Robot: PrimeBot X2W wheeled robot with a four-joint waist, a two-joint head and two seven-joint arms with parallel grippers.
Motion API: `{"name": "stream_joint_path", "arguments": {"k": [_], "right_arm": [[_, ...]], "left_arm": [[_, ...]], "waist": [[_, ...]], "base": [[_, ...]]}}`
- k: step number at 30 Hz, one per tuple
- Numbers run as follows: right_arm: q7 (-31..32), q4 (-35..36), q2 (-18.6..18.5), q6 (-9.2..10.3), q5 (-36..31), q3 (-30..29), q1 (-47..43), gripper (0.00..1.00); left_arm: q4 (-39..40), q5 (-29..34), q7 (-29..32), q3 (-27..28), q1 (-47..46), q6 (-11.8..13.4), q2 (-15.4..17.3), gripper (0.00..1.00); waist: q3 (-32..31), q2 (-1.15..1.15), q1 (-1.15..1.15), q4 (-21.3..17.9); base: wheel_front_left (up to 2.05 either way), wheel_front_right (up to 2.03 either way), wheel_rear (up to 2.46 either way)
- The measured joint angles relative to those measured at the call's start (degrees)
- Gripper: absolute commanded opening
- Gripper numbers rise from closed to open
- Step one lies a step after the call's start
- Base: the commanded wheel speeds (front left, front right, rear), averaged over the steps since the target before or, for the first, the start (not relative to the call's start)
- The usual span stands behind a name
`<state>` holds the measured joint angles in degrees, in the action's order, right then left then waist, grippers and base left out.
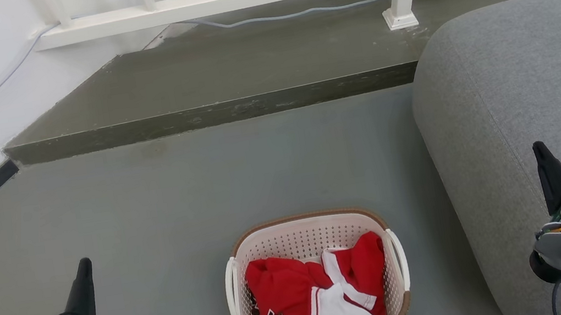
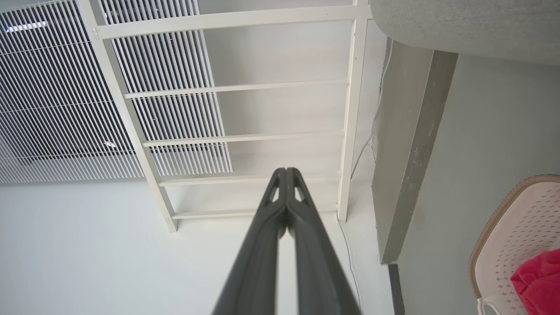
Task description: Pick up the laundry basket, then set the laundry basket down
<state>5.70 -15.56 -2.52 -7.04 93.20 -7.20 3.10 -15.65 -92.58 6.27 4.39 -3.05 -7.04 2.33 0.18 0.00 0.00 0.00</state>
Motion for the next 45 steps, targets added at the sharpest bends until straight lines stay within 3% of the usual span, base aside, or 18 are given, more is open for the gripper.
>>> {"name": "stream_joint_path", "arguments": {"k": [1,2,8,24,45], "right_arm": [[0.0,0.0,0.0,0.0,0.0,0.0,0.0,0.0],[0.0,0.0,0.0,0.0,0.0,0.0,0.0,1.0],[0.0,-3.4,1.8,0.08,0.0,0.3,-3.6,1.0],[-0.7,-1.0,1.8,0.08,-0.8,2.1,-3.5,1.0],[-5.6,3.3,-2.5,0.08,-13.4,8.8,-2.4,1.0]], "left_arm": [[0.0,0.0,0.0,0.0,0.0,0.0,0.0,0.0],[0.0,0.0,0.0,0.0,0.0,0.0,0.0,1.0],[-3.6,0.0,0.0,-0.7,3.0,0.1,-1.5,1.0],[-1.7,1.3,-2.6,-2.5,2.9,0.1,-1.5,1.0],[1.5,16.8,-6.5,-5.7,1.8,0.1,0.6,1.0]], "waist": [[0.0,0.0,0.0,0.0],[0.0,0.0,0.0,0.0],[0.0,0.0,0.0,0.0],[0.1,0.0,0.0,0.1],[0.3,0.0,0.0,0.3]], "base": [[0.0,0.0,0.0],[0.0,0.0,0.0],[0.0,0.0,0.0],[0.0,0.0,0.0],[0.0,0.0,0.0]]}}
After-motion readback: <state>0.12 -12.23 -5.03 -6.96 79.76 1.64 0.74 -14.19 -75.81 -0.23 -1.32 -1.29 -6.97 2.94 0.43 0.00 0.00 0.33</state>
